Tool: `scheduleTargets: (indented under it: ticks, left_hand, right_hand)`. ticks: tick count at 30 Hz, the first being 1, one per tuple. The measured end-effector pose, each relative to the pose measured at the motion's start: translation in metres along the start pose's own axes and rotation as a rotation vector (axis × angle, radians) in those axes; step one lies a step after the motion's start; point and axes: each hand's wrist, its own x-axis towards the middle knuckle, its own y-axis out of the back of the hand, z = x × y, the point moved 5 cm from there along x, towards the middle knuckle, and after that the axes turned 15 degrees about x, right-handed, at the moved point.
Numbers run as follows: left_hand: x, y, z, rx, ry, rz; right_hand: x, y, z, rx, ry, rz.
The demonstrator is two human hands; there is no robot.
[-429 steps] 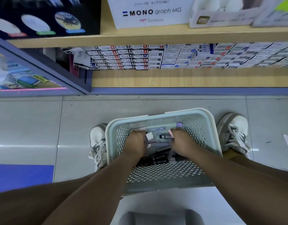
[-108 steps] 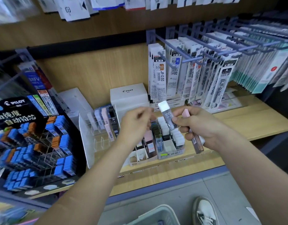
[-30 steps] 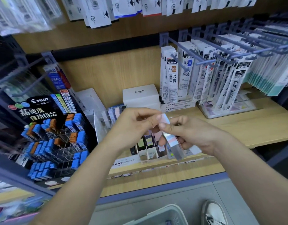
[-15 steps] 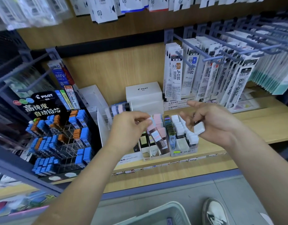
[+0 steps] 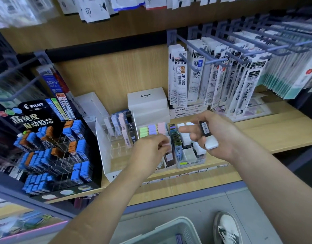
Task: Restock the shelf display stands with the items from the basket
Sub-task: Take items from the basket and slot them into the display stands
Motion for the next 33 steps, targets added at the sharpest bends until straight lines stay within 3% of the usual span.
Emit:
scheduleTargets:
  ticks: [5,12,16,18,21,24,33]
  left_hand:
    - [0.005,-0.001,-0.001,0.009,-0.026,0.104]
    - [0.008,-0.004,0.001,0.082,-0.085,0.156]
    - [0.01,0.007,0.005,0.102,-0.035,0.142]
    - [0.011,0.02,0.009,-0.097,0.095,0.088]
    - [0.003,0.03,0.028,-0.706,0.333,-0.235]
    - [-0.008,0.034,0.053,-0.94,0.348,-0.466]
    - [0.002,0.054,0.02,-0.908,0.398,-0.102]
  right_hand:
    - [0.0,0.002,0.004,-0.09,-0.014,0.034]
    - [0.006,0.004,0.008,-0.039,-0.049,0.012]
    - [0.009,0.003,0.01,0.072,-0.004,0.029]
    - [0.01,-0.001,0.01,0.106,0.025,-0.005]
    - [0.012,-0.007,0.01,0.073,0.086,-0.051]
    - [0.012,-0.012,0.012,0.068,0.105,-0.108]
    - [0.004,0.002,-0.007,-0.115,0.161,-0.229]
